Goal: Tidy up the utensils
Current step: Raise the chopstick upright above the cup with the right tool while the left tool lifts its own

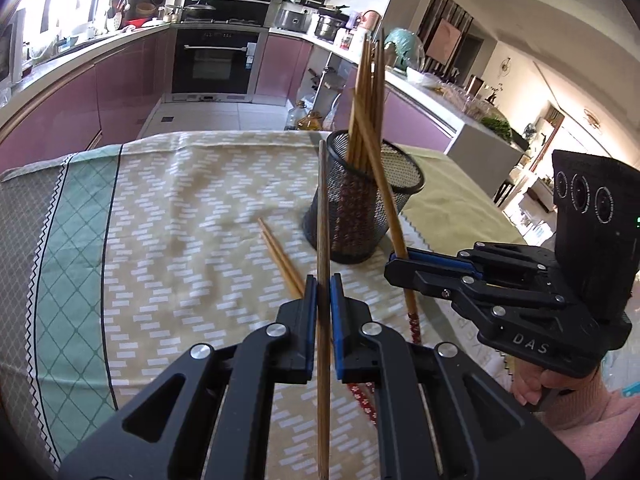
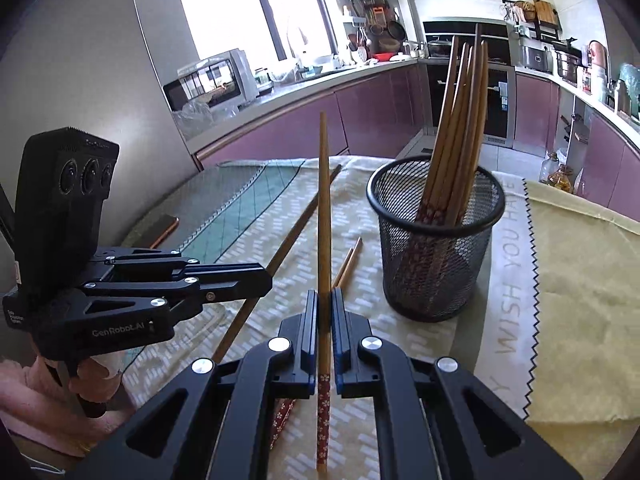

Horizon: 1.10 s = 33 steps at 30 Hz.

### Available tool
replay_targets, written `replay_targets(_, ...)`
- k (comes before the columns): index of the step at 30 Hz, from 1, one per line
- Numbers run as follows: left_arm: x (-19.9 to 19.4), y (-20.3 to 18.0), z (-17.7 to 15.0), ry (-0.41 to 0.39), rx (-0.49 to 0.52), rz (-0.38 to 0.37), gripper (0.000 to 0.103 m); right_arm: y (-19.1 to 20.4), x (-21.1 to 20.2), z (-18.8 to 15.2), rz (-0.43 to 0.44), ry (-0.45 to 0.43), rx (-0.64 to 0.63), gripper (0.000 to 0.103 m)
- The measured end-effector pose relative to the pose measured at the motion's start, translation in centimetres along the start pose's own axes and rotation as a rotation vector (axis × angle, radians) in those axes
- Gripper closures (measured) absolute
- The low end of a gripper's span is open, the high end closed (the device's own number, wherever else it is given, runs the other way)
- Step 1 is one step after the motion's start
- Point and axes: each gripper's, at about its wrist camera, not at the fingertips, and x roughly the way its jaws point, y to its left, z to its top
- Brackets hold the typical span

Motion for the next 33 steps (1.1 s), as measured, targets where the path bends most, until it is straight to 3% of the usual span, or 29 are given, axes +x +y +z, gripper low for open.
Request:
replay_targets(17, -4.4, -0.9, 2.9, -0.117, 0.016, -0.126, 0.096, -1.8, -4.9, 2.0, -0.014, -0.137, 0.020, 0.097)
replay_targets(33, -5.1, -2.3, 6.6, -0.205, 0.036, -0.138, 0.096, -2.7, -6.9, 4.8, -0.071, -0.235, 0.022, 0.097)
